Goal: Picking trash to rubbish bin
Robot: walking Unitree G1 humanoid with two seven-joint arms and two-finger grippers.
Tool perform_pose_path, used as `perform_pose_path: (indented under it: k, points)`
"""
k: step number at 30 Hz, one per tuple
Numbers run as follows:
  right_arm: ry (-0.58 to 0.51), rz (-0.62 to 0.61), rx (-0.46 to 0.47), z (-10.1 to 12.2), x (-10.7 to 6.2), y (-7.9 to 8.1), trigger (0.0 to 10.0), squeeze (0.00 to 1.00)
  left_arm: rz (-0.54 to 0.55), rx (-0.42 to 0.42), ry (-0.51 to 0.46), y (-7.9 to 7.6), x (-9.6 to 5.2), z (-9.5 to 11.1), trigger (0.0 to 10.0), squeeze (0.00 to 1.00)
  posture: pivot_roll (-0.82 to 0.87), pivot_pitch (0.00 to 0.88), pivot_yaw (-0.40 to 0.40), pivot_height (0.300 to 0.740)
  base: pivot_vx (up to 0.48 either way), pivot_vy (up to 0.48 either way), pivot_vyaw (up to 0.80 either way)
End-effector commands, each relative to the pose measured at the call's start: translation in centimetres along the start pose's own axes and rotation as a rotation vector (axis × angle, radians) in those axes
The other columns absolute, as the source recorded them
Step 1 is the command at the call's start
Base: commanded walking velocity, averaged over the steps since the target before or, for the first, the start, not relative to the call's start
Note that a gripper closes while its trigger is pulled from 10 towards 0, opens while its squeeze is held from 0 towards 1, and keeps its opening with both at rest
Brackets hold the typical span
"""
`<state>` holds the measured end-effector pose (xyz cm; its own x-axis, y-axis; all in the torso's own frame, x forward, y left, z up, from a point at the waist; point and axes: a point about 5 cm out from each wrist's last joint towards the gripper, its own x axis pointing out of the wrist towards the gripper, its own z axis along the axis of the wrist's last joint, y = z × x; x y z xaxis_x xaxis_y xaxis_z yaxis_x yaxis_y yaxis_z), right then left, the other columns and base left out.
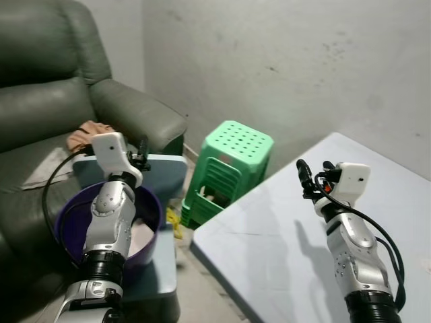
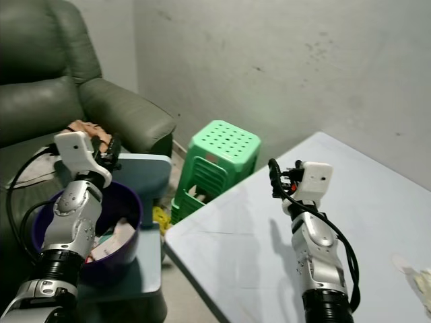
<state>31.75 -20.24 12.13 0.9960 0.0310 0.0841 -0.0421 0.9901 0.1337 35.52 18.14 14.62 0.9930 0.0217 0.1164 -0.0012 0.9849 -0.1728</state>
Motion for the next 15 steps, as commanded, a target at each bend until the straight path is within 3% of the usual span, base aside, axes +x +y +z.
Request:
perform_pose_path:
  k: [1, 3, 15]
  points:
    - [-0.012, 0.000, -0.005, 0.59, 0.07, 0.00, 10.0, 0.00, -0.008, 0.006, 0.010, -0.14, 0.15, 0.05, 10.0, 0.00, 0.01, 0.000, -0.155, 0.740, 0.000, 0.480, 0.00]
    - [-0.007, 0.000, -0.006, 0.54, 0.08, 0.02, 10.0, 0.00, -0.008, 0.006, 0.010, -0.14, 0.14, 0.03, 10.0, 0.00, 0.01, 0.000, -0.155, 0.740, 0.000, 0.480, 0.00]
    - [0.019, 0.005, -0.010, 0.25, -0.09, 0.03, 10.0, 0.00, -0.023, 0.023, 0.008, -0.47, 0.04, -0.14, 10.0, 0.00, 0.01, 0.000, -0.159, 0.740, 0.000, 0.000, -0.71]
